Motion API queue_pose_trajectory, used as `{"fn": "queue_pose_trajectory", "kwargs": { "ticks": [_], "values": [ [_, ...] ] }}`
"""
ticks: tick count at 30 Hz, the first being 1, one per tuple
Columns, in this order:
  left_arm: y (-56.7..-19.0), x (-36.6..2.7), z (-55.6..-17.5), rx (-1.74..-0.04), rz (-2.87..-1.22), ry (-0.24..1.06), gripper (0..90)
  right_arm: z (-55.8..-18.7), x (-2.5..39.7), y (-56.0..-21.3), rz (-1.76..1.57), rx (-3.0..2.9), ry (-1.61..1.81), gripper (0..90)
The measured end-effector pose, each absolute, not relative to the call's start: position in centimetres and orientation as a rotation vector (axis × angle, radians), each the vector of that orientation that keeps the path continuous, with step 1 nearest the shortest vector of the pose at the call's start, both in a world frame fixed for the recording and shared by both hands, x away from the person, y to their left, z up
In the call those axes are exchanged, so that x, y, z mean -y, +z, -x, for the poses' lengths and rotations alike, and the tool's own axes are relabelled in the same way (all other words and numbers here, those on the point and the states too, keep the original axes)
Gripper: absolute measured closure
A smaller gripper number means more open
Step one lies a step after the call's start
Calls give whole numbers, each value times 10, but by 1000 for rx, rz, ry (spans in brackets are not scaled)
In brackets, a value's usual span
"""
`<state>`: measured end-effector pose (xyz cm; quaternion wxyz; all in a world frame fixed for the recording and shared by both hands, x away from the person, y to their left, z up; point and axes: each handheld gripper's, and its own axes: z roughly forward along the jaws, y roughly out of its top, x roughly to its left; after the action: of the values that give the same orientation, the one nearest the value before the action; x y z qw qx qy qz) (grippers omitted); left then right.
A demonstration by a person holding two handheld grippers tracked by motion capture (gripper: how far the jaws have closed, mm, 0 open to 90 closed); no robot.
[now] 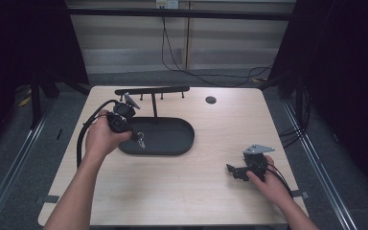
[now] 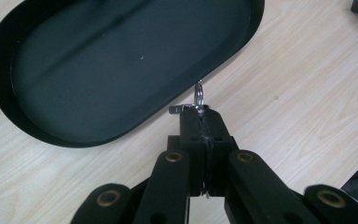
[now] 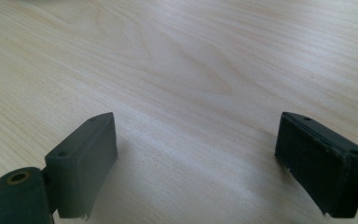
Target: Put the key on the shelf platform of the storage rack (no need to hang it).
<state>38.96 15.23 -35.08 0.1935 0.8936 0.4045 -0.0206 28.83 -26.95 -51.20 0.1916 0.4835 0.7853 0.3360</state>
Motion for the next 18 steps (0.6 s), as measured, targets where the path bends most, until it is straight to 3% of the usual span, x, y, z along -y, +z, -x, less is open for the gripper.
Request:
{"fn": "queue_pose_trajectory", "kwargs": {
  "ticks": [18],
  "values": [
    [-350,-146,-402,-1160,-2491,-54,891,-289,270,-512,-1354,-2203,946,122]
  ]
}}
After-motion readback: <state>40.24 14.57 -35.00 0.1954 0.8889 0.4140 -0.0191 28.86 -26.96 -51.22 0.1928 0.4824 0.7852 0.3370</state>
